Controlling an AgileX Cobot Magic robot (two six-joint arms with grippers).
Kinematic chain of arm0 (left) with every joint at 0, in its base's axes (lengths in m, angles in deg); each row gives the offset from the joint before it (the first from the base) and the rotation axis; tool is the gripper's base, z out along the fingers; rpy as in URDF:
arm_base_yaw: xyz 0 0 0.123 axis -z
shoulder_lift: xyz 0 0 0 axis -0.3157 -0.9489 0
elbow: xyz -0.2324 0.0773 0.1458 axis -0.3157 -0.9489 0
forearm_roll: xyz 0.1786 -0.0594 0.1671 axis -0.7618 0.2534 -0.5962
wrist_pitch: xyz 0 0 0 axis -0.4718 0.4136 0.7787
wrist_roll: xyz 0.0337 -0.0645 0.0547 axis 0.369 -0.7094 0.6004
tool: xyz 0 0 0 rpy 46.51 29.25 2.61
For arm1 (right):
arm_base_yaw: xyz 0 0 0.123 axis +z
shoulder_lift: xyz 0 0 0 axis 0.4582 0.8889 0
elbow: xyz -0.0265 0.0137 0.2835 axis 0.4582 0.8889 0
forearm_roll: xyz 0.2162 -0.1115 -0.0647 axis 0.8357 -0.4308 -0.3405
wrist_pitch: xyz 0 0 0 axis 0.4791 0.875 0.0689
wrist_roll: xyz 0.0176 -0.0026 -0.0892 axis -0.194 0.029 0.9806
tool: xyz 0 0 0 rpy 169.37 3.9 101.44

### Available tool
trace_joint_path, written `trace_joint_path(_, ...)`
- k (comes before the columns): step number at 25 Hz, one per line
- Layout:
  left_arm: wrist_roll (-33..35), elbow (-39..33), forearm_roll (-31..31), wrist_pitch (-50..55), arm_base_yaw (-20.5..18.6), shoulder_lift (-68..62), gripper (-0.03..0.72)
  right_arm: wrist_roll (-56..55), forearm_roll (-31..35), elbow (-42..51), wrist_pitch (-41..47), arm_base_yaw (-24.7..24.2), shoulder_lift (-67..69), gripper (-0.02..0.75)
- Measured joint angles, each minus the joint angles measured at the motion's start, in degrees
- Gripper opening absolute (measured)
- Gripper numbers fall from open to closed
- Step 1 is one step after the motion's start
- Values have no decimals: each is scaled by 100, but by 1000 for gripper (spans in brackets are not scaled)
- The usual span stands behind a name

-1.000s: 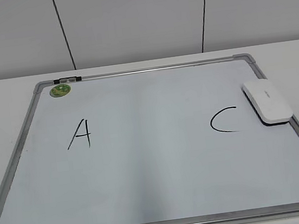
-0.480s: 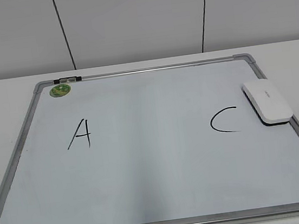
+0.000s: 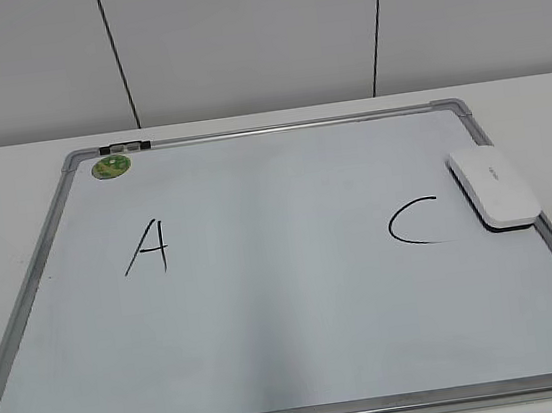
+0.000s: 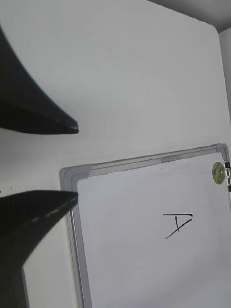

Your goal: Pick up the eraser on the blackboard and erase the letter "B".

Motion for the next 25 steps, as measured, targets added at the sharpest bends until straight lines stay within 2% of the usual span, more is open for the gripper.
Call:
trace_joint_path(11,0,0,0,0,0,0,293,33,268,0,0,0,0,591)
trace_joint_path(25,0,0,0,0,0,0,293,47,281,0,0,0,0,590)
